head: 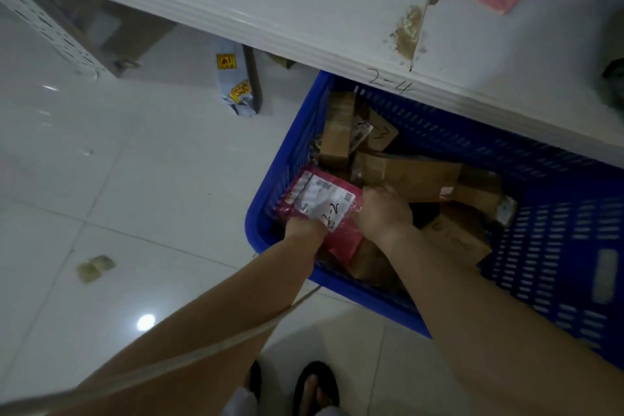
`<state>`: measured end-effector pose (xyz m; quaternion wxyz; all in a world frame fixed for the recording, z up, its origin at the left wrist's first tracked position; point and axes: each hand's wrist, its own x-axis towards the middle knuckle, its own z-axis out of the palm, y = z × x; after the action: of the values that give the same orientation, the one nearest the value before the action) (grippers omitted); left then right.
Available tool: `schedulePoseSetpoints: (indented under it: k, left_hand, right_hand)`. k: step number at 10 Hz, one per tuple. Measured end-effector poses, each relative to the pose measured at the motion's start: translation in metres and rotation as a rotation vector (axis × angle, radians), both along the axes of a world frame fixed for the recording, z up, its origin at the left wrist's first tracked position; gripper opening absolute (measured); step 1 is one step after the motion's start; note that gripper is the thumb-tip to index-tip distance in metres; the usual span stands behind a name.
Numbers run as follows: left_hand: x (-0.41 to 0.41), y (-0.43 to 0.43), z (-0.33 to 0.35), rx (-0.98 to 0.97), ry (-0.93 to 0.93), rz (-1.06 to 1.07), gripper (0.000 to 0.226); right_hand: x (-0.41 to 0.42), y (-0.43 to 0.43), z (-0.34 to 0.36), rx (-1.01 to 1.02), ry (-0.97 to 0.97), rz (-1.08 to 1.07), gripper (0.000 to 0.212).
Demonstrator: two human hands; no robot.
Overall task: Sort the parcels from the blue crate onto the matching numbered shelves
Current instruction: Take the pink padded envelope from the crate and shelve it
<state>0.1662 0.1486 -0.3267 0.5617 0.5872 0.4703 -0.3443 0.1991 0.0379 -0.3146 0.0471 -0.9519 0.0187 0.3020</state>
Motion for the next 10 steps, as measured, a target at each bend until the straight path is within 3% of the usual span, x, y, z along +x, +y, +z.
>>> schedulePoseSetpoints:
  k: [1, 2, 3, 4, 5, 6, 7, 9, 10]
  left_hand:
    - [-0.002, -0.004, 0.004, -0.034, -0.029, 0.212, 0.032]
    - [-0.006, -0.006, 0.026, -0.083, -0.081, 0.317, 0.031]
    - [-0.004, -0.002, 0.079, -0.274, -0.183, 0.346, 0.037]
    - [0.000, 0.006, 0.154, -0.390, -0.400, 0.297, 0.030]
    - [0.008, 0.015, 0.254, -0.352, -0.672, 0.112, 0.036]
    - [0.013, 0.022, 0.367, -0.316, -0.900, 0.004, 0.039]
    - [0.003, 0.026, 0.487, -0.309, -1.082, -0.028, 0.040]
    - [-0.032, 0.015, 0.708, -0.251, -1.526, -0.015, 0.037]
    - [-0.044, 0.001, 0.804, -0.272, -1.745, -0.022, 0.038]
  right_hand:
    - [-0.011, 0.000, 0.003, 0.122, -0.265, -0.090, 0.010]
    - [-0.023, -0.004, 0.033, 0.479, -0.308, -0.368, 0.011]
    - [-0.031, -0.016, 0.090, 0.878, -0.197, -0.737, 0.023]
    - [-0.039, -0.037, 0.164, 1.041, -0.216, -0.876, 0.027]
    - [-0.041, -0.052, 0.259, 1.159, -0.291, -0.869, 0.018]
    - [-0.036, -0.058, 0.369, 1.255, -0.409, -0.813, 0.027]
    - [-0.039, -0.049, 0.484, 1.361, -0.460, -0.659, 0.023]
    - [-0.070, -0.035, 0.701, 1.521, -0.881, -0.436, 0.011]
    - [-0.085, -0.036, 0.794, 1.543, -1.086, -0.340, 0.016]
